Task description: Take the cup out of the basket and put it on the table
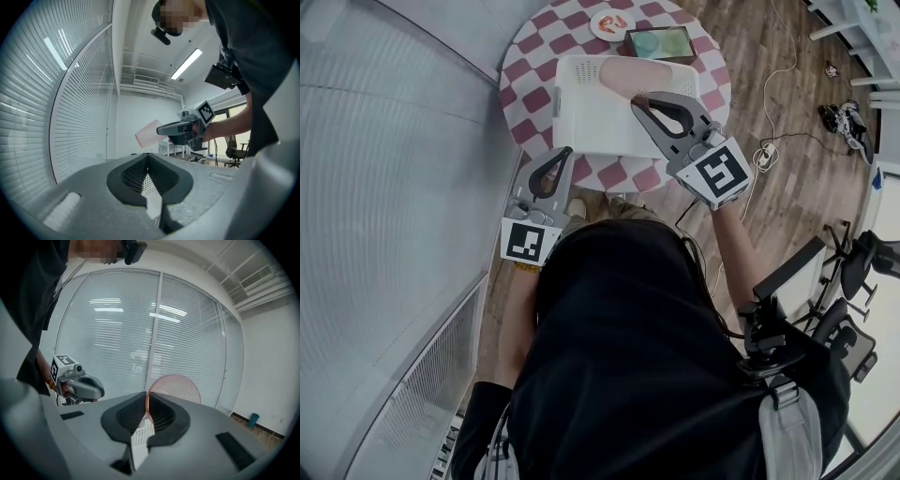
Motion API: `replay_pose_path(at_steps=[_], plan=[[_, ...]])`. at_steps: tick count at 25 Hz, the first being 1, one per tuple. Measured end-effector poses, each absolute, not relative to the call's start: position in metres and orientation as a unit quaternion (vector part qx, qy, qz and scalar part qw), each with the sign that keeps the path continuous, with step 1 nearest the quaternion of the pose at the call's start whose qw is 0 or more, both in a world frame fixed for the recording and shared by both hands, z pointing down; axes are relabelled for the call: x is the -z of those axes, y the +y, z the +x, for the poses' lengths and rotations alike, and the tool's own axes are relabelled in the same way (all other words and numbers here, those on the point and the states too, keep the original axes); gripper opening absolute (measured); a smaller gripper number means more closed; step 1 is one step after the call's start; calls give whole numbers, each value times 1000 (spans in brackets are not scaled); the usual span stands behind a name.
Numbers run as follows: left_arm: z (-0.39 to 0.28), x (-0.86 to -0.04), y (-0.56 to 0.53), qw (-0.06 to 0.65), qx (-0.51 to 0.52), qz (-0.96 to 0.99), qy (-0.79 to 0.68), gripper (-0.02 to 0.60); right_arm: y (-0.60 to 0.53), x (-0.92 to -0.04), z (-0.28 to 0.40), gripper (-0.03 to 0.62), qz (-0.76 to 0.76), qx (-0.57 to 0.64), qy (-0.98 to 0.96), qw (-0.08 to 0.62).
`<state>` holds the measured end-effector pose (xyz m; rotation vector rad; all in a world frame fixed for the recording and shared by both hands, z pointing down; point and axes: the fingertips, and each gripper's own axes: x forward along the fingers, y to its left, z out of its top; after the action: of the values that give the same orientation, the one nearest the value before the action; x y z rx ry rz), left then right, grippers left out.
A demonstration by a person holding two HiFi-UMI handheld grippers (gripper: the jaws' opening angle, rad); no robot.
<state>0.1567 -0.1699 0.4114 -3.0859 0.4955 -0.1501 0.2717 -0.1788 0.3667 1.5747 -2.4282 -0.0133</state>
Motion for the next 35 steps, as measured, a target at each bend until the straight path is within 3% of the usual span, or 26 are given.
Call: replay_pose_path(at_steps=[22,35], plan=[[174,-401,-157,52,0,-992,113,5,-152,-351,254,28,566,72,-821,12],[186,-403,-156,64,3,-993,96,5,-142,-370,252,28,569,75,-819,14]])
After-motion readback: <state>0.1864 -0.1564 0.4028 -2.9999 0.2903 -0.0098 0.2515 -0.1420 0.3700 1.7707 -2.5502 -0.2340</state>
